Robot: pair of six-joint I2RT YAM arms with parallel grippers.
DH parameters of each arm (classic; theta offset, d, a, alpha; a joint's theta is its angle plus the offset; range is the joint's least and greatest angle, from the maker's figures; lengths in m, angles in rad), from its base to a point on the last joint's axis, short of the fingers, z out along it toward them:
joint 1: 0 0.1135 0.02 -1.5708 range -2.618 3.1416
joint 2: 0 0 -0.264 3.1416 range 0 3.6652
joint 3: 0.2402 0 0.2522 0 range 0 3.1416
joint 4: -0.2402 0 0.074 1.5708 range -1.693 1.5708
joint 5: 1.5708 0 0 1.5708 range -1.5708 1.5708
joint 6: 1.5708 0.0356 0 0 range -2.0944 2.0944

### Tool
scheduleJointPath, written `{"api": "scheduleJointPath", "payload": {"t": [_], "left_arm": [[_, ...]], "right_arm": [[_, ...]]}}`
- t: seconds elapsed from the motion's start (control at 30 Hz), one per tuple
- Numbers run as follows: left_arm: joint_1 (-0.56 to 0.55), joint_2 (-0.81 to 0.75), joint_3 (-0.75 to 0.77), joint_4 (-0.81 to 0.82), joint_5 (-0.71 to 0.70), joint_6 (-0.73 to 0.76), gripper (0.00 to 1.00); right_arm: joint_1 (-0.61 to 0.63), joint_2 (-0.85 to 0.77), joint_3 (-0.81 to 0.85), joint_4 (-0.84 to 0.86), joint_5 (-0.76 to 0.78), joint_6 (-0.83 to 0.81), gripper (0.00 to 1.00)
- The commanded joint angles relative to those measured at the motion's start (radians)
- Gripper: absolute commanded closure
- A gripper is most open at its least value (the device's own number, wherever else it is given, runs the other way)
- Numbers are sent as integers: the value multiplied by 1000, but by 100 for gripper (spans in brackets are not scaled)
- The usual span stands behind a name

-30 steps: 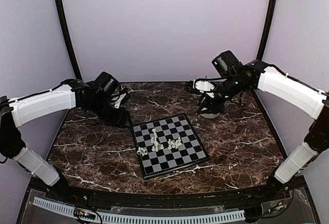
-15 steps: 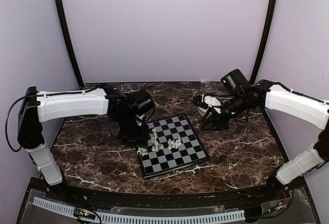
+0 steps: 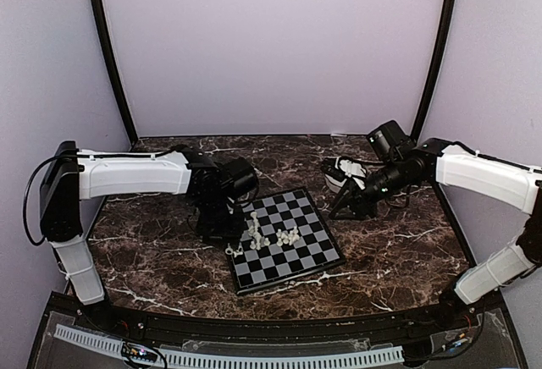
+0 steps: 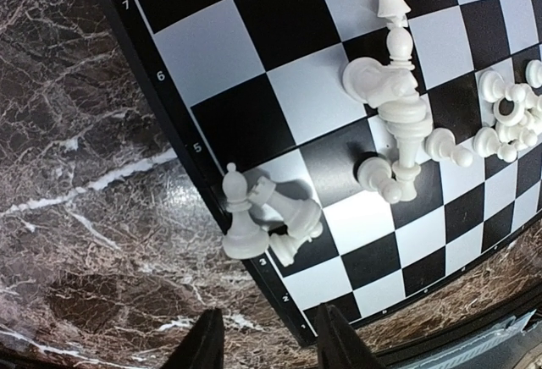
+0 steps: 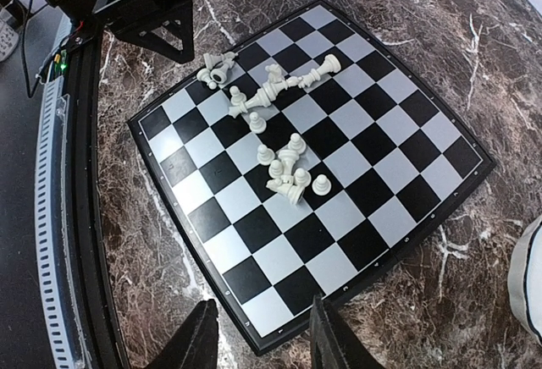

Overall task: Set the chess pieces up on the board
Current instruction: Pick up the bishop from the chessboard.

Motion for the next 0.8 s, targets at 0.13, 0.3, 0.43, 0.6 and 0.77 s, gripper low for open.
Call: {"api": "scheduleJointPath", "payload": {"t": [0.13, 0.3, 0.43, 0.6, 0.77], "left_arm": [[19, 15, -49, 60, 12, -2, 64], [36, 34, -49, 70, 12, 14, 66], [48, 41, -61, 83, 14, 26, 69], [66, 50, -75, 98, 24, 37, 72], [69, 70, -69, 105, 42, 44, 74]], "right_arm": [[-10, 8, -1, 29, -29, 17, 61], [-12, 11, -1, 22, -29, 12, 61], [-13, 13, -3, 20, -30, 9, 61], [-16, 18, 0, 13, -36, 9, 61], [-17, 25, 2, 11, -39, 9, 61]]}}
